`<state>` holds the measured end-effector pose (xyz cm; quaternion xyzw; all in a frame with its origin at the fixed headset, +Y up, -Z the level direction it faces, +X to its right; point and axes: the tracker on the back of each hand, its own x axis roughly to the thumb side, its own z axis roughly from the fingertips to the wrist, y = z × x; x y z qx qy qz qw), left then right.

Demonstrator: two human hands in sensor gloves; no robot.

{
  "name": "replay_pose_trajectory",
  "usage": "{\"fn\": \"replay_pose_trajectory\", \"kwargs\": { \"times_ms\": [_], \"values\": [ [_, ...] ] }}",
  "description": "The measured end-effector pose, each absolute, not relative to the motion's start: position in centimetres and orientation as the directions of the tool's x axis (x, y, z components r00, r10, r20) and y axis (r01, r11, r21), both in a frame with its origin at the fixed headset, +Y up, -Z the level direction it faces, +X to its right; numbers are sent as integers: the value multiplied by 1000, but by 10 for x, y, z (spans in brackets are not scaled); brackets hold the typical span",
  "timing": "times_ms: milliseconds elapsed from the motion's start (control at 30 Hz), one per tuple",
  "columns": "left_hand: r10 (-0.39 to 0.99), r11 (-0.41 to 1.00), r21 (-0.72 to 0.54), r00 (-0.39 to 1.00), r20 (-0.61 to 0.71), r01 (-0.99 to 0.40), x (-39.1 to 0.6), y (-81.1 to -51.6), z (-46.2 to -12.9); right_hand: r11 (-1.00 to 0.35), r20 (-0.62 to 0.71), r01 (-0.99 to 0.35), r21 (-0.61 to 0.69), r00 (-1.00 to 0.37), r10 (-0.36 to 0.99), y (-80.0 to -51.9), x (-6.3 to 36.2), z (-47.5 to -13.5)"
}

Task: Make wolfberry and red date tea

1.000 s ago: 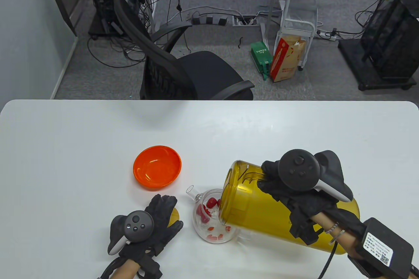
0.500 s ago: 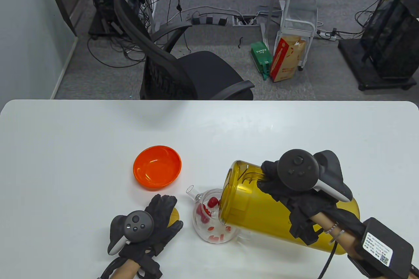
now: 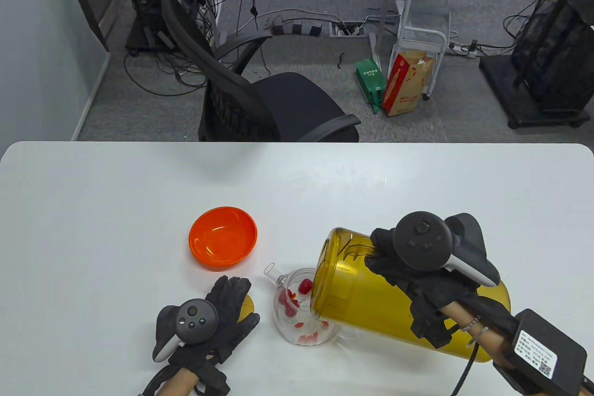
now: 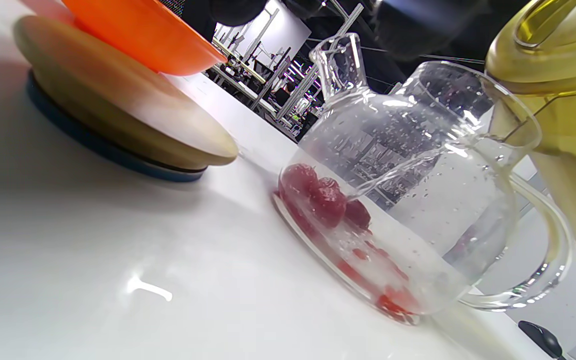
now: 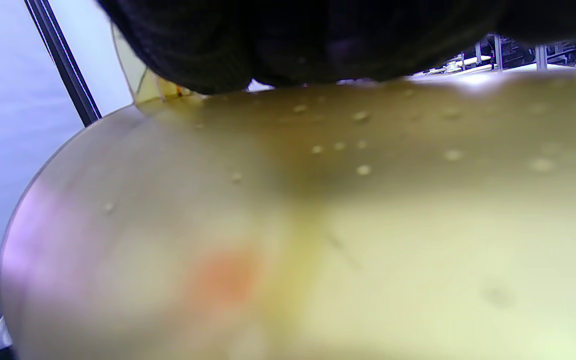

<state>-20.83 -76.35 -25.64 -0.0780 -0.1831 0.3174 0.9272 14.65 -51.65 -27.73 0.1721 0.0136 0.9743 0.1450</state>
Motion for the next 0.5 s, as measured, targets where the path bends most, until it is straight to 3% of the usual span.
{"fn": "replay_pose_trajectory", "kwargs": {
  "times_ms": [500],
  "values": [
    [616,787,-258,731,292,-560,-208,-763,-256,-959,331,-273,78,-900,283,-516,146,-277]
  ]
}}
